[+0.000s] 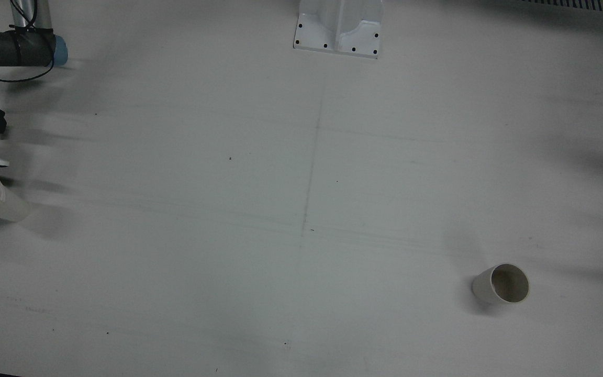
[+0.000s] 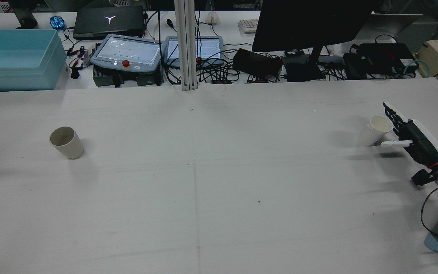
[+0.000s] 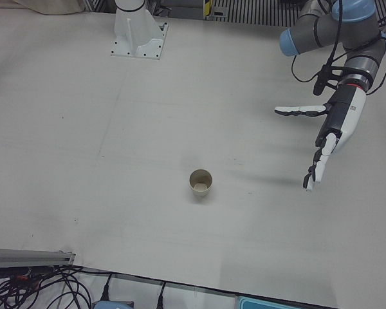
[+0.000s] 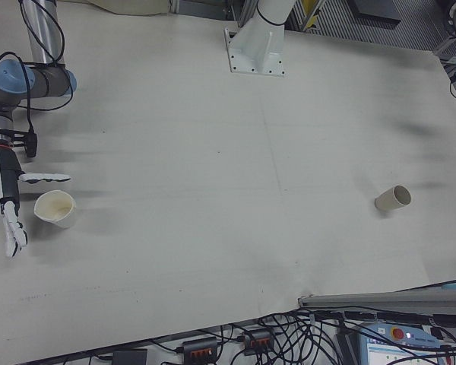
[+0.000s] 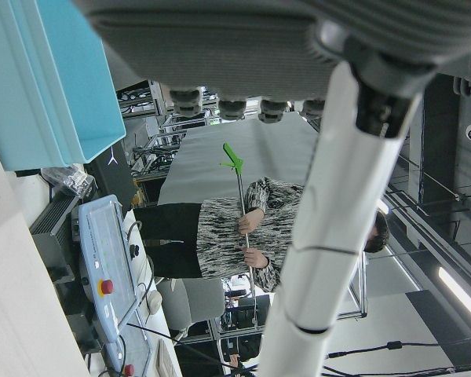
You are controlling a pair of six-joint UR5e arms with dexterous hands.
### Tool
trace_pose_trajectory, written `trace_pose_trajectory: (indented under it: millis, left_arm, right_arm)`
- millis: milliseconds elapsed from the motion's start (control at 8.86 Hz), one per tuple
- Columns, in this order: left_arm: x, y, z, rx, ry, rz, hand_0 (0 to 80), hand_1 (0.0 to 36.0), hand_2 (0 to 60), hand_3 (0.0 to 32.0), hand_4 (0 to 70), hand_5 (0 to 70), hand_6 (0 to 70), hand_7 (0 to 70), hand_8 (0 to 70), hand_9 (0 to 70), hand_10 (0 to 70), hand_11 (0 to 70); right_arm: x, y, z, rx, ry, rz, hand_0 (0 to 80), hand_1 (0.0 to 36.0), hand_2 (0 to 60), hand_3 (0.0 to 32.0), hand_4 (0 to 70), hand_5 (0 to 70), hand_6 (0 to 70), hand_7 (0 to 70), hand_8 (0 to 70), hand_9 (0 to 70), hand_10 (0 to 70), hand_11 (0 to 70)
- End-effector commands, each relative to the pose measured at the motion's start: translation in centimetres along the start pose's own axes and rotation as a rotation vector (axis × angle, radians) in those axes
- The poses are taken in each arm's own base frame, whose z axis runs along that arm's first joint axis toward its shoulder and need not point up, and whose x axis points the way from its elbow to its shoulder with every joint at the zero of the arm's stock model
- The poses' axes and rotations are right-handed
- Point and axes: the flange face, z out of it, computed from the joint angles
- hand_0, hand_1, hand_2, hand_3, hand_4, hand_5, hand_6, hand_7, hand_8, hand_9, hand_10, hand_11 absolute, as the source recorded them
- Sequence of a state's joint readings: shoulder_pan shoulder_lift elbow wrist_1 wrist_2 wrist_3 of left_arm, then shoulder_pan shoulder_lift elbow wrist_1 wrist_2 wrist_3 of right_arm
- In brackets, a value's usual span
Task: Pour water
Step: 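Close the right hand fingers around the white cup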
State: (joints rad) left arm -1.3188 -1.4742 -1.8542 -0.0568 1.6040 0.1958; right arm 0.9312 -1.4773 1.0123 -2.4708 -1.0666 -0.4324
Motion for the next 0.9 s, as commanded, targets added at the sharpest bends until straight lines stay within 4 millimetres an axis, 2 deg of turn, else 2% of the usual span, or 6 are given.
trace_pose_trajectory:
  millis: [0, 226, 677, 790]
  left_arm:
    - [0.02, -0.32, -0.46, 0.005, 0.002, -0.001, 80.0, 29.3, 0.0, 5.8, 4.3, 0.0, 0.0, 6.8, 4.9, 0.0, 1.6, 5.8]
    - [0.02, -0.34, -0.51, 0.003, 0.002, -0.001, 80.0, 29.3, 0.0, 5.8, 4.3, 0.0, 0.0, 6.8, 4.9, 0.0, 1.6, 5.8]
    - [-0.11, -0.71, -0.79, 0.013, 0.002, -0.001, 80.0, 29.2, 0.0, 5.4, 4.5, 0.0, 0.0, 6.9, 5.0, 0.0, 1.5, 5.8]
    - [-0.1, -0.66, -0.71, 0.011, 0.002, -0.001, 80.0, 29.0, 0.0, 5.4, 4.5, 0.0, 0.0, 6.9, 4.8, 0.0, 1.6, 5.9]
  right_arm:
    - [0.94, 1.5, 1.93, -0.017, -0.003, 0.005, 54.3, 21.8, 6.0, 9.0, 0.0, 7.4, 1.0, 2.5, 0.0, 0.0, 4.1, 8.4]
    - [1.27, 1.98, 2.47, -0.022, -0.001, 0.007, 55.0, 22.4, 6.4, 8.6, 0.0, 7.6, 1.0, 2.7, 0.0, 0.0, 4.1, 8.4]
    - [1.28, 1.75, 2.28, -0.008, 0.007, -0.006, 55.6, 22.9, 6.8, 7.8, 0.0, 7.7, 1.2, 3.2, 0.1, 0.0, 4.4, 8.9]
    - [1.36, 1.7, 2.21, -0.006, 0.01, -0.009, 56.6, 23.9, 7.6, 6.6, 0.0, 8.0, 1.8, 4.8, 0.2, 0.0, 4.8, 9.5]
